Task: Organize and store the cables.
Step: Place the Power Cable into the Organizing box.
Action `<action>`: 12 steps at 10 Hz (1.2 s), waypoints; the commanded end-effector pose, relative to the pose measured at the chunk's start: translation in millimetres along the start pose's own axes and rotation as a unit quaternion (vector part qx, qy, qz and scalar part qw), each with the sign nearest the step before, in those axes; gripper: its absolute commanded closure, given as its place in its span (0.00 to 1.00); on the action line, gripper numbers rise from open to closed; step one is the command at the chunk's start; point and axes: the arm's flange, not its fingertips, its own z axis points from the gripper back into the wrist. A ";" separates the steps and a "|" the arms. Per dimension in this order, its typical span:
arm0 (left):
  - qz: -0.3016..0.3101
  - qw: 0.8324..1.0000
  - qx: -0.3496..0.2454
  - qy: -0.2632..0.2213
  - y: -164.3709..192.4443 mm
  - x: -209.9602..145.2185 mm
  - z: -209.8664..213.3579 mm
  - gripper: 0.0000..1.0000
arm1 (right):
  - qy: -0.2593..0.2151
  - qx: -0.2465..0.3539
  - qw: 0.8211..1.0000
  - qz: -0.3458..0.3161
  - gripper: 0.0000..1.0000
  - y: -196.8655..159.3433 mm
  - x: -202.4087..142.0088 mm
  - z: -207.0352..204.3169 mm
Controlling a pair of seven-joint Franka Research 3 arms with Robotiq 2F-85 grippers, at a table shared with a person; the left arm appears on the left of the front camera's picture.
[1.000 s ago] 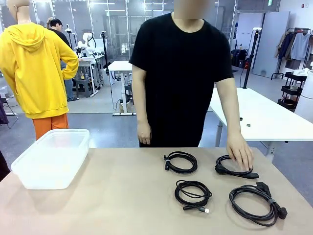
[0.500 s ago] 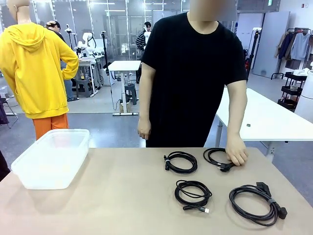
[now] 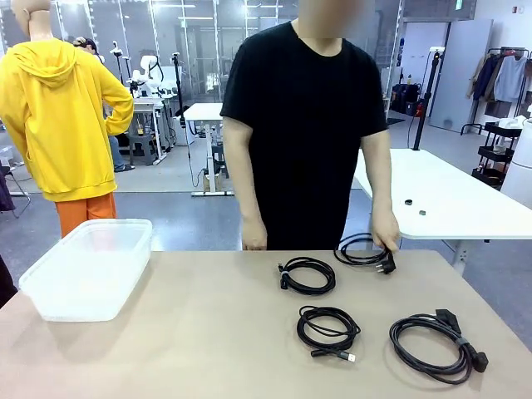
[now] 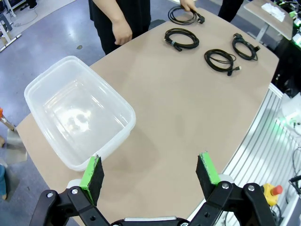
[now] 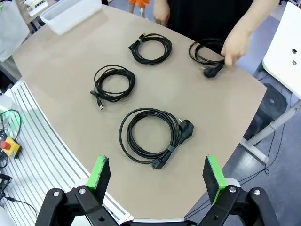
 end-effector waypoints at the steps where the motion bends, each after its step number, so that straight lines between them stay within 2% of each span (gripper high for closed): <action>1: -0.007 1.000 -0.007 -0.003 0.9 -0.6 -0.6 0.00 | 0.000 0.000 1.000 0.000 0.00 0.0 0.0 -0.1; 4: -0.007 1.000 -0.007 -0.003 0.9 -0.6 -0.6 0.00 | 0.032 -0.022 0.999 -0.032 0.00 -3.7 14.3 -11.5; 6: -0.007 1.000 -0.007 -0.003 0.9 -0.6 -0.6 0.00 | 0.081 -0.055 0.992 -0.080 0.00 -3.4 29.9 -31.5; 7: -0.007 1.000 -0.007 -0.003 0.9 -0.6 -0.6 0.00 | 0.121 -0.086 0.982 -0.117 0.00 -2.0 38.4 -47.0; 8: -0.007 1.000 -0.007 -0.003 0.9 -0.6 -0.6 0.00 | 0.179 -0.117 0.960 -0.180 0.00 -2.2 44.8 -73.2; 9: -0.007 1.000 -0.007 -0.003 0.9 -0.6 -0.6 0.00 | 0.225 -0.127 0.945 -0.202 0.00 -0.3 48.2 -106.7; 10: -0.007 1.000 -0.007 -0.003 0.9 -0.6 -0.6 0.00 | 0.251 -0.162 0.929 -0.218 0.00 1.5 47.2 -129.3; 12: -0.007 1.000 -0.007 -0.003 0.9 -0.6 -0.6 0.00 | 0.291 -0.170 0.907 -0.252 0.00 7.0 35.6 -161.5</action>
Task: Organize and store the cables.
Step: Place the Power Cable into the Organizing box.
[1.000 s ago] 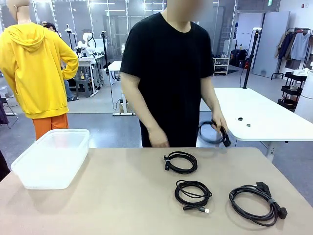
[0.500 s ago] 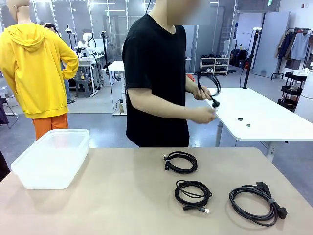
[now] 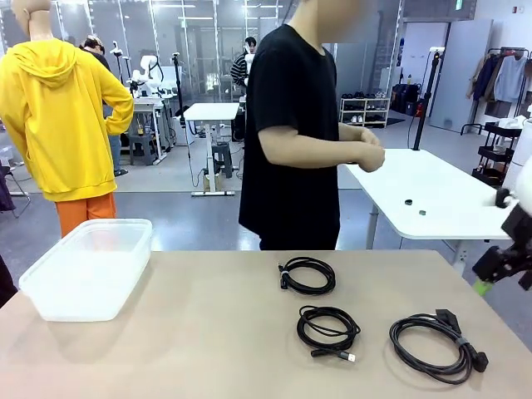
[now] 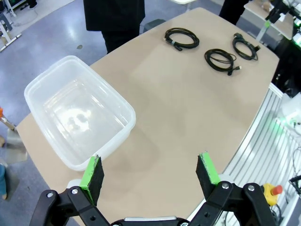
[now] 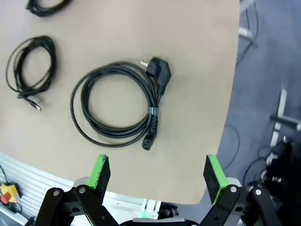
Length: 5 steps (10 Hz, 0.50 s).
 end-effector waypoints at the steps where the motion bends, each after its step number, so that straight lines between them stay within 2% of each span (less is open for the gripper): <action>1: -0.007 1.000 -0.008 -0.004 1.1 -0.6 -0.3 0.00 | 0.042 -0.022 0.998 -0.036 0.00 8.2 2.6 -23.0; 3: -0.007 1.000 -0.008 -0.004 1.1 -0.6 -0.3 0.00 | 0.047 -0.047 0.996 -0.058 0.00 17.7 -0.1 -68.6; 5: -0.007 1.000 -0.008 -0.004 1.1 -0.6 -0.3 0.00 | 0.033 -0.039 0.996 -0.069 0.00 18.0 0.8 -107.2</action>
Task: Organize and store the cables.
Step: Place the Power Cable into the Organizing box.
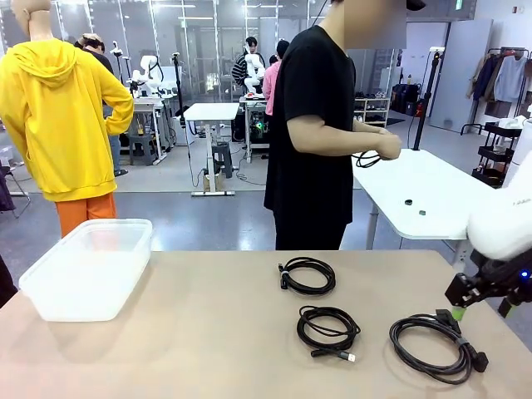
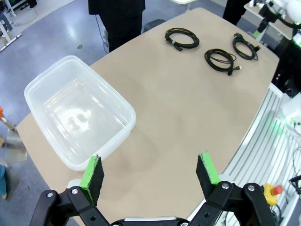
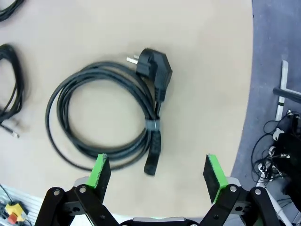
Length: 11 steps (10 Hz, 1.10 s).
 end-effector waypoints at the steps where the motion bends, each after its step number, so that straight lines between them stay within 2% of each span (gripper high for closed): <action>1: -0.007 1.000 -0.008 -0.004 1.0 -0.5 -0.3 0.00 | -0.018 -0.010 1.000 -0.018 0.00 4.3 -12.1 -43.3; 5: -0.007 1.000 -0.008 -0.004 1.0 -0.5 -0.3 0.00 | 0.007 -0.012 1.000 -0.016 0.00 10.0 -13.5 -79.5; 8: -0.007 1.000 -0.008 -0.004 1.0 -0.5 -0.3 0.00 | 0.009 -0.013 1.000 -0.022 0.00 9.2 -12.4 -86.9; 9: -0.007 1.000 -0.008 -0.004 1.0 -0.5 -0.3 0.00 | 0.012 -0.014 1.000 -0.016 0.60 10.4 -13.7 -86.5; 10: -0.007 1.000 -0.008 -0.004 1.0 -0.5 -0.3 0.00 | 0.015 -0.009 1.000 -0.016 0.60 10.5 -14.5 -85.3; 11: -0.007 1.000 -0.008 -0.004 1.0 -0.5 -0.3 0.00 | 0.014 -0.010 1.000 -0.016 1.00 10.3 -14.8 -85.4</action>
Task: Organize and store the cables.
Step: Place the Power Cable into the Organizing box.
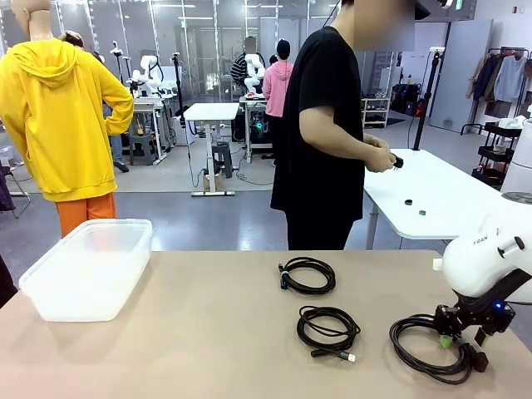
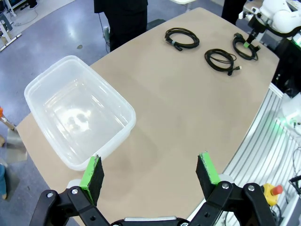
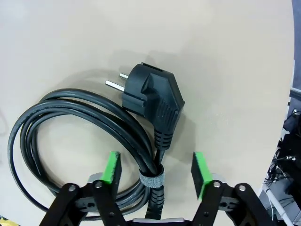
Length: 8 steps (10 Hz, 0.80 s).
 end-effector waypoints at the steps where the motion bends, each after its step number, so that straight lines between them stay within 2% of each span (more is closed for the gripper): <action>1: -0.007 1.000 -0.008 -0.004 0.9 -0.4 -0.3 0.00 | -0.006 -0.010 1.000 -0.010 0.63 8.4 -25.2 -3.8; 2: -0.007 1.000 -0.008 -0.004 0.9 -0.4 -0.3 0.00 | -0.006 -0.018 1.000 -0.011 1.00 9.2 -25.1 -3.0; 6: -0.007 1.000 -0.008 -0.004 0.9 -0.4 -0.3 0.00 | -0.014 -0.016 1.000 -0.013 1.00 8.2 -23.5 9.5; 8: -0.007 1.000 -0.008 -0.004 0.9 -0.4 -0.3 0.00 | -0.025 0.000 0.999 -0.034 1.00 5.1 -16.9 41.5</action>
